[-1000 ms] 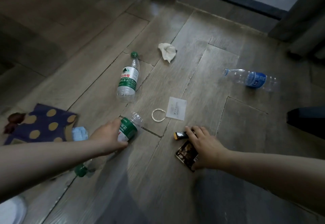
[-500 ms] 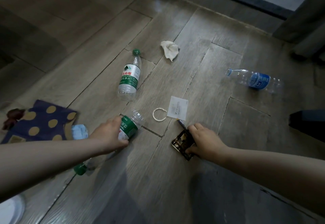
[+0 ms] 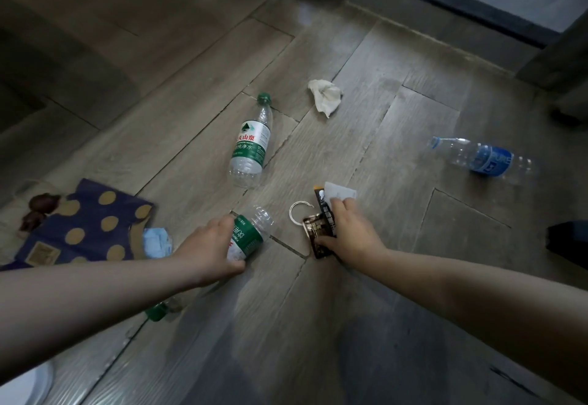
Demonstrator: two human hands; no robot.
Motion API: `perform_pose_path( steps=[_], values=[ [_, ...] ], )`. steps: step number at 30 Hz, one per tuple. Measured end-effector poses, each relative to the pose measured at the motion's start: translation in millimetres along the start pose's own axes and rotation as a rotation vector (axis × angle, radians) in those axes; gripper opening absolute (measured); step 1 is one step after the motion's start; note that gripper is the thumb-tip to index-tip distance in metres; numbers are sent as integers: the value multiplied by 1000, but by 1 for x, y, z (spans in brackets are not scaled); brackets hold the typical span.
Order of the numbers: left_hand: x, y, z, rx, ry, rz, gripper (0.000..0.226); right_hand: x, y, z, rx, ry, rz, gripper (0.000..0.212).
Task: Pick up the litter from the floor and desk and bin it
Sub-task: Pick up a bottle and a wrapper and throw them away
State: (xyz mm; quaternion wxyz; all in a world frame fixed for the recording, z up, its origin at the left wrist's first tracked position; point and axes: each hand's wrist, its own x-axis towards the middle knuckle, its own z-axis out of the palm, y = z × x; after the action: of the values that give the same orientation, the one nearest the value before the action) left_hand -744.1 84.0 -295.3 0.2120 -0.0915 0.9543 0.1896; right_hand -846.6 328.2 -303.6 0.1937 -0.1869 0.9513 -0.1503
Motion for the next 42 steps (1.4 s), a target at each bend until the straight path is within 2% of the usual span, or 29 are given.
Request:
perform_pose_path(
  steps=[3, 5, 7, 10, 14, 16, 22, 27, 32, 36, 42],
  values=[
    [1, -2, 0, -11, 3, 2, 80, 18, -6, -6, -37, 66, -59, 84],
    [2, -3, 1, -25, 1, 4, 77, 28, -9, -9, -62, 11, -91, 88],
    [4, -5, 1, -42, 5, -3, 71, 34, -10, -9, -82, -64, -78, 86],
    [9, -8, -4, -68, 41, -64, 63, 34, -6, -8, -159, -114, -115, 71],
    [15, -8, -7, -78, 74, -94, 66, 41, -1, -13, -179, -20, -164, 61],
    [16, -8, -5, -82, 81, -95, 66, 54, -1, -20, -138, 36, -130, 62],
    [17, -9, -3, -99, 91, -80, 62, 119, 1, -48, -131, 25, -1, 70],
    [18, -8, -2, -109, 101, -70, 57, 169, 2, -67, -162, 56, 0, 75],
    [21, -8, 0, -93, 100, -78, 63, 205, -4, -66, -157, -15, 1, 81],
    [21, -9, 0, -86, 106, -69, 64, 213, -2, -58, -188, -102, 43, 85],
    [21, -7, -1, -78, 108, -68, 64, 178, 5, -57, -318, -125, -83, 88]
  ],
)
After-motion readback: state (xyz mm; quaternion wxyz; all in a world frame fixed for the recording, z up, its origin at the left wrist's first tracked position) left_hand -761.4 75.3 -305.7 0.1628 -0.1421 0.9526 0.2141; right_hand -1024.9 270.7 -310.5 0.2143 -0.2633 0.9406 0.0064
